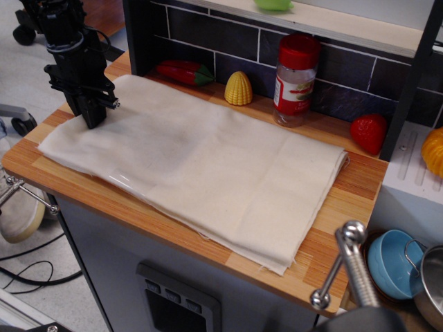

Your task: Fold cloth in half

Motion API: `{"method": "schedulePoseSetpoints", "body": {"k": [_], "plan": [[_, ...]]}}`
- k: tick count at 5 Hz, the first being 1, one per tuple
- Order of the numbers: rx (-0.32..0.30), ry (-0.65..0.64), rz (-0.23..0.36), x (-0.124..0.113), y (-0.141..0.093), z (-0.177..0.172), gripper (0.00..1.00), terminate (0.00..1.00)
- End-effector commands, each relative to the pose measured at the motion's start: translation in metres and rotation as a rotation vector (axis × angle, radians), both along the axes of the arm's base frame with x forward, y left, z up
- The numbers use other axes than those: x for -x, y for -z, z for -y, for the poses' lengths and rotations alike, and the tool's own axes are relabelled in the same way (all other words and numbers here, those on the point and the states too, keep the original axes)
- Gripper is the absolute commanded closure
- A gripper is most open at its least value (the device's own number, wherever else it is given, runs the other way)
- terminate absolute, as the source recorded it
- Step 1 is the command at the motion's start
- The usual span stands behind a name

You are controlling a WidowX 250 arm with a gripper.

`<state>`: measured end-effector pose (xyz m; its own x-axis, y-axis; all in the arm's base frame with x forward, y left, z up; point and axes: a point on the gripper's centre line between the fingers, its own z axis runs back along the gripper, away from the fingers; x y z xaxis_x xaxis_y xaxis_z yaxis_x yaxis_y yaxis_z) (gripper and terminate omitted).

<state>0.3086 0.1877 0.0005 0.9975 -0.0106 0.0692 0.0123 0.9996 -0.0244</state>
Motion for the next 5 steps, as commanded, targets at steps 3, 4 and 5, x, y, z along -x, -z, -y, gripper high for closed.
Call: {"method": "schedulePoseSetpoints", "body": {"k": [3,4,5], "plan": [[0.150,-0.004,0.119,-0.010,-0.108,0.037,1.00,0.00],[0.160,-0.009,0.100,-0.009,-0.113,0.065,1.00,0.00],[0.169,0.000,0.126,-0.001,-0.115,0.089,1.00,0.00]]}}
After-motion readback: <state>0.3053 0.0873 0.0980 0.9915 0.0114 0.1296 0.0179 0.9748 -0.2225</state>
